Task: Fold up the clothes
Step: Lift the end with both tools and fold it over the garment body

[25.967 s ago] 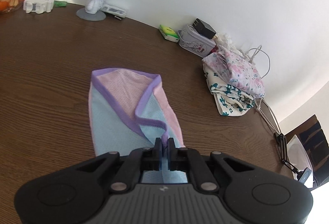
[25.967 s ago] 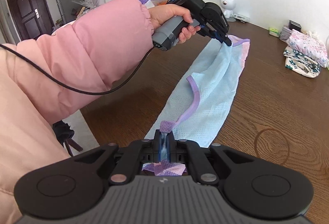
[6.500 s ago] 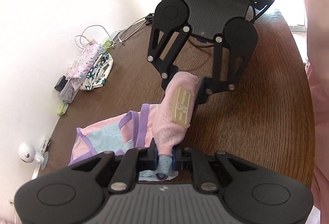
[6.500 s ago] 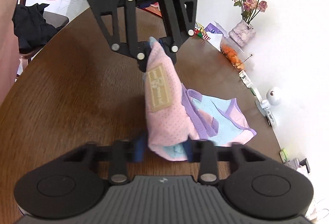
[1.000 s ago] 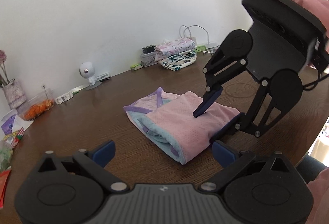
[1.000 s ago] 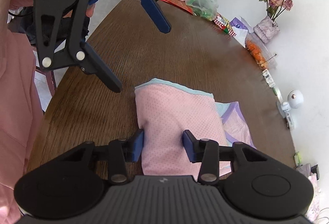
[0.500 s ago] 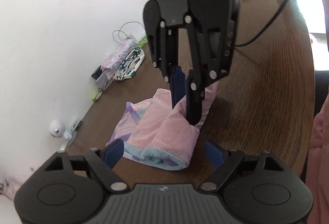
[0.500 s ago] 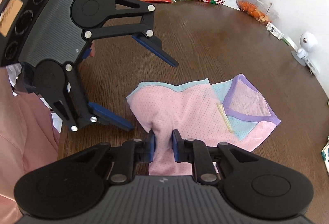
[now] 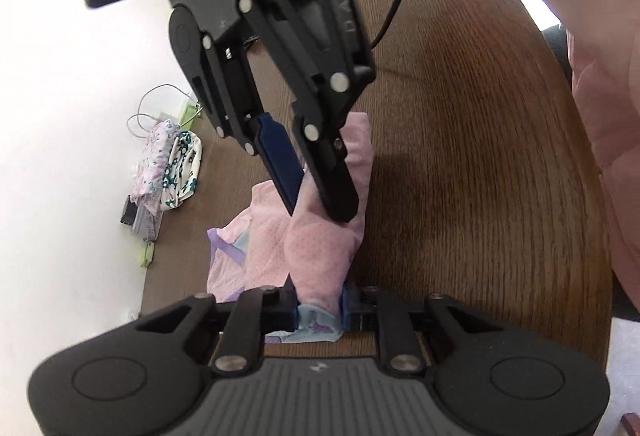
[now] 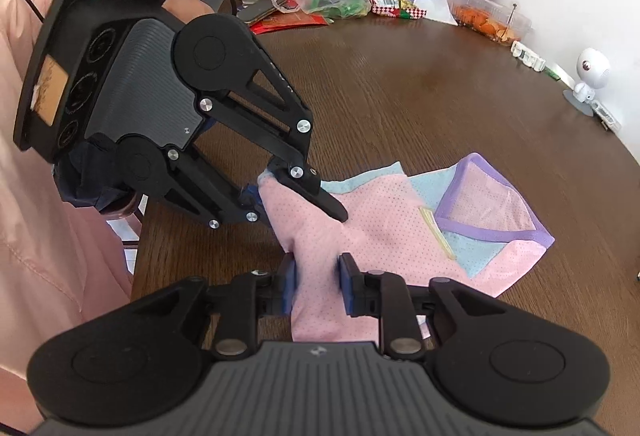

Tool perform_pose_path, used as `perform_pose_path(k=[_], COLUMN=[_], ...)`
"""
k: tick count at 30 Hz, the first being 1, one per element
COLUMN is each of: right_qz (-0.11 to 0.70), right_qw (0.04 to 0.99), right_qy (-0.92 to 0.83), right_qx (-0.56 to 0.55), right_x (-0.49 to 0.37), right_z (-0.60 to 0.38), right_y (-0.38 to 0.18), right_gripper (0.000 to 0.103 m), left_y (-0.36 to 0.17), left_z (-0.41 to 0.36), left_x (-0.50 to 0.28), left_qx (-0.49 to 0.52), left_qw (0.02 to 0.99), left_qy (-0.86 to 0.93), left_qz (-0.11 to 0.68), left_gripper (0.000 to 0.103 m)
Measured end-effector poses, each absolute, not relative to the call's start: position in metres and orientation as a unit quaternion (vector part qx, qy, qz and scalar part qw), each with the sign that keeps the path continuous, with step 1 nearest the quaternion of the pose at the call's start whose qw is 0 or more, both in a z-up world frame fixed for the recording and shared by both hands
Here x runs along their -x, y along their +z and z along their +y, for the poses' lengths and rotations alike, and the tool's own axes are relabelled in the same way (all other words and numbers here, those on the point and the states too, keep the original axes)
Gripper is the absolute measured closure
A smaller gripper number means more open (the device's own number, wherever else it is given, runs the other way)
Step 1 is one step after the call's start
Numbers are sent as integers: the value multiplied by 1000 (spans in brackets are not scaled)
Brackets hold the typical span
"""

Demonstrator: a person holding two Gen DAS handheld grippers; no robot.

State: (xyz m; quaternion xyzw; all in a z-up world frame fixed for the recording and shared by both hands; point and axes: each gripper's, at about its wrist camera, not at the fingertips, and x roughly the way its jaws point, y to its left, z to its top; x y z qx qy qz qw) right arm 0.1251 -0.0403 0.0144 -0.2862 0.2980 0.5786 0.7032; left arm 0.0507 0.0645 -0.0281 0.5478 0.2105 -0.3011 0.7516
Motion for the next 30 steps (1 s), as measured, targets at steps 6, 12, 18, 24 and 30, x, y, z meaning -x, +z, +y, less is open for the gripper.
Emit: perform_pose_path(k=[6,12,18,24,30], right_qz=[187,96,159,288,421], right_qw=[737,740,705,666,656], right_qy=[547,508,563,639,615], right_qx=[350,431,400,253,113], right_x=[-84,-76,-93,-127,-202], right_z=[-70,-72,-62,-73,-75], right_y=[-6,-32,-26,3,-12], right_gripper=[28,25,86,87,87], left_y=[-1,17,26,49,39], left_z=[82,94,102,129,154], left_x=[-76,-82,-81,-114,-154], left_qx=[-441,-374,-310,-182,-88], left_qw=[793,800,794,789,819], left_qy=[-337,-384,-425,-463,-421], left_qz=[252,270,303,360,380], left_gripper=[87,87,87,74,57])
